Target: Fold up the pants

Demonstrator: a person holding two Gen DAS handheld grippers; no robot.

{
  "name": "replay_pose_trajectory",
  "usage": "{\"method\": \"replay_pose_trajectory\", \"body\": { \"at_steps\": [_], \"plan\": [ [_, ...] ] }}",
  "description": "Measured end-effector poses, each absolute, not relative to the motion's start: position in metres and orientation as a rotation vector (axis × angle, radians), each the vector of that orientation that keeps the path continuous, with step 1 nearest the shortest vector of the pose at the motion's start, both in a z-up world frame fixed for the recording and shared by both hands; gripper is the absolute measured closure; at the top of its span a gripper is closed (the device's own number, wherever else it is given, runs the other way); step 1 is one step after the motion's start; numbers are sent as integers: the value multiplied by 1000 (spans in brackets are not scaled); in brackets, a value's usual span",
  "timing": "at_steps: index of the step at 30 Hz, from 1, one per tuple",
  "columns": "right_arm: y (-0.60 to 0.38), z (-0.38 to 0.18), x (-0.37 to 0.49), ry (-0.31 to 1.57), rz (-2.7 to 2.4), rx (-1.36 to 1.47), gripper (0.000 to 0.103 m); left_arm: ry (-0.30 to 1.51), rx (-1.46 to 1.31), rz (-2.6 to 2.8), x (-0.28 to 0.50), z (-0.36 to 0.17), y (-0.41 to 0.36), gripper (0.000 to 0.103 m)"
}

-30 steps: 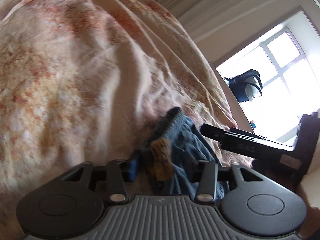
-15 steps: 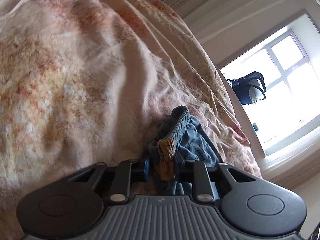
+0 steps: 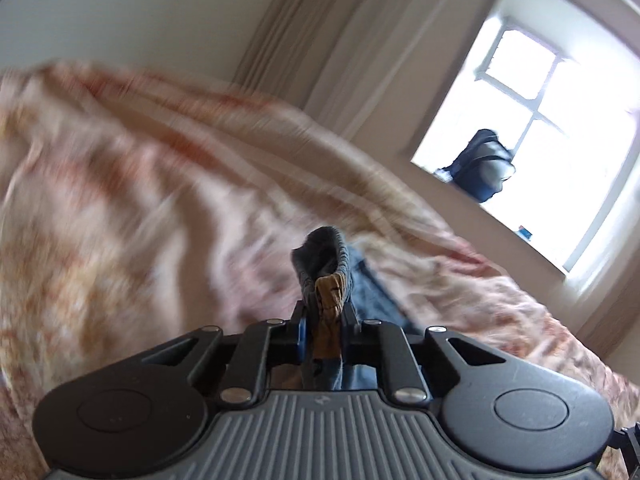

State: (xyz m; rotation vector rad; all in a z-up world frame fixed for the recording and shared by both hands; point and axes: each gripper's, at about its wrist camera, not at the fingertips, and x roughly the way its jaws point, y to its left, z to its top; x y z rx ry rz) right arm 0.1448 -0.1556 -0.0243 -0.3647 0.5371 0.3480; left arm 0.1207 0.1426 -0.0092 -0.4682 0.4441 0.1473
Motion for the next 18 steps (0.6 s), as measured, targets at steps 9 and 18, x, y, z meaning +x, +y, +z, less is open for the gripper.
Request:
{"method": "replay_pose_trajectory", "body": {
  "at_steps": [9,18],
  "plan": [
    [-219,-19,127,518,268,-225,1,426,-234,-29,117,50,37,86],
    [-318,-11,121,490,133,-96,1,487,81,-230,121,43,-102,86]
  ]
}}
